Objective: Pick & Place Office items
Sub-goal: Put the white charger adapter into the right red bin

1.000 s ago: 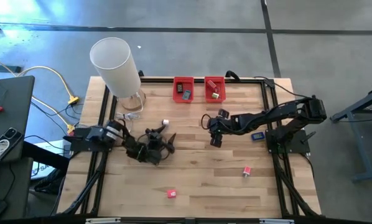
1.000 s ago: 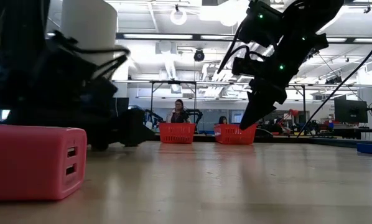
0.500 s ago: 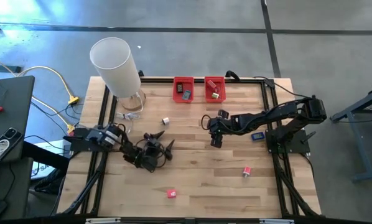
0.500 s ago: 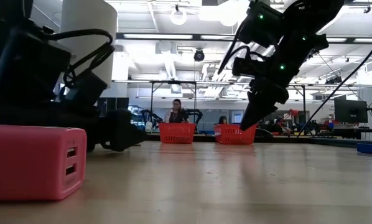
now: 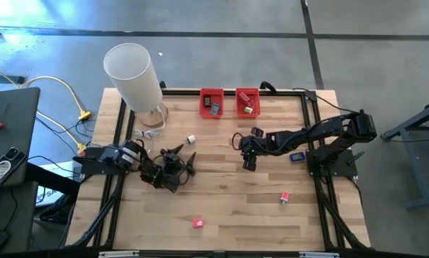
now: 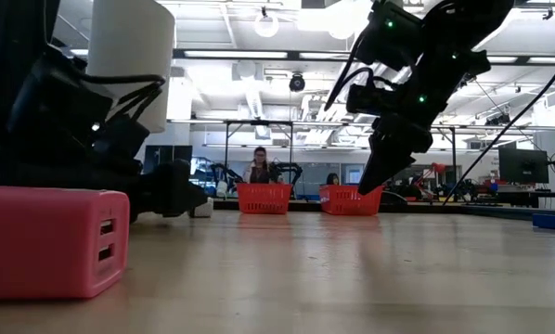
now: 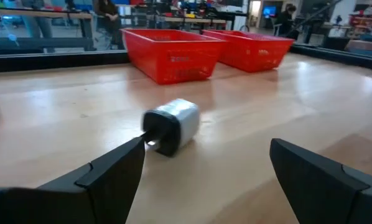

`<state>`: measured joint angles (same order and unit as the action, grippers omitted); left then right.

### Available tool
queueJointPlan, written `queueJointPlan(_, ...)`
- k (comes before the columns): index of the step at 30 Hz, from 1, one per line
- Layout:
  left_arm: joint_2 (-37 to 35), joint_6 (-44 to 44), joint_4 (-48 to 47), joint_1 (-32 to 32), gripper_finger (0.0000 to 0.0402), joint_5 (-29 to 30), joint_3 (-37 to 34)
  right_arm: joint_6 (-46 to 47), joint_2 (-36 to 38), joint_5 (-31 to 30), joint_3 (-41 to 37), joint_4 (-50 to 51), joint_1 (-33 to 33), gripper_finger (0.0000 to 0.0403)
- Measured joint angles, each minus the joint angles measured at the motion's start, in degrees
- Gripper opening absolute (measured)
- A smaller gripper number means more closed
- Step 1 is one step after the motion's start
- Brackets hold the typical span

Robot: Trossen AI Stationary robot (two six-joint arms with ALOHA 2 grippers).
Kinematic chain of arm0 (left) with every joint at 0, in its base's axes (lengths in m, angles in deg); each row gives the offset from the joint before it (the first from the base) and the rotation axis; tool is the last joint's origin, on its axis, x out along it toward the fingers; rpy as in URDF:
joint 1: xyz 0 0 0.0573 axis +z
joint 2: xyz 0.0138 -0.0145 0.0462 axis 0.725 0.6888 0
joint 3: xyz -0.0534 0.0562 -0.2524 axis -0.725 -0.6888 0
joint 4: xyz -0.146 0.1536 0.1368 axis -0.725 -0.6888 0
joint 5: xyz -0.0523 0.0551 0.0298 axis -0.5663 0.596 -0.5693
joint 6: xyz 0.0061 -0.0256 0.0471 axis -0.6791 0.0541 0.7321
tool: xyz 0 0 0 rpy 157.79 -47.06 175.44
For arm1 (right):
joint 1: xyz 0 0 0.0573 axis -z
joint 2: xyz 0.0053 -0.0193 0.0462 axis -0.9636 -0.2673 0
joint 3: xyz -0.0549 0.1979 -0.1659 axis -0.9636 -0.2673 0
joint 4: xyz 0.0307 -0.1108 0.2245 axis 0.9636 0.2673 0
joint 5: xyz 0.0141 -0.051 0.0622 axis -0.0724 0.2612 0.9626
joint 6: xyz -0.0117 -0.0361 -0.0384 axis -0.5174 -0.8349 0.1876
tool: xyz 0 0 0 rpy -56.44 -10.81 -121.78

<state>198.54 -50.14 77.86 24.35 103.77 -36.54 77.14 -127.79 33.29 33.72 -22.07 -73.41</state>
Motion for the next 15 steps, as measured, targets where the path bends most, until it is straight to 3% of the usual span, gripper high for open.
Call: queueJointPlan(15, 0.0, 0.9, -3.2, 4.9, 0.0337, -3.6, -0.8, 0.0, 0.0, -0.1, 0.0, -0.2, -0.7, 0.0183)
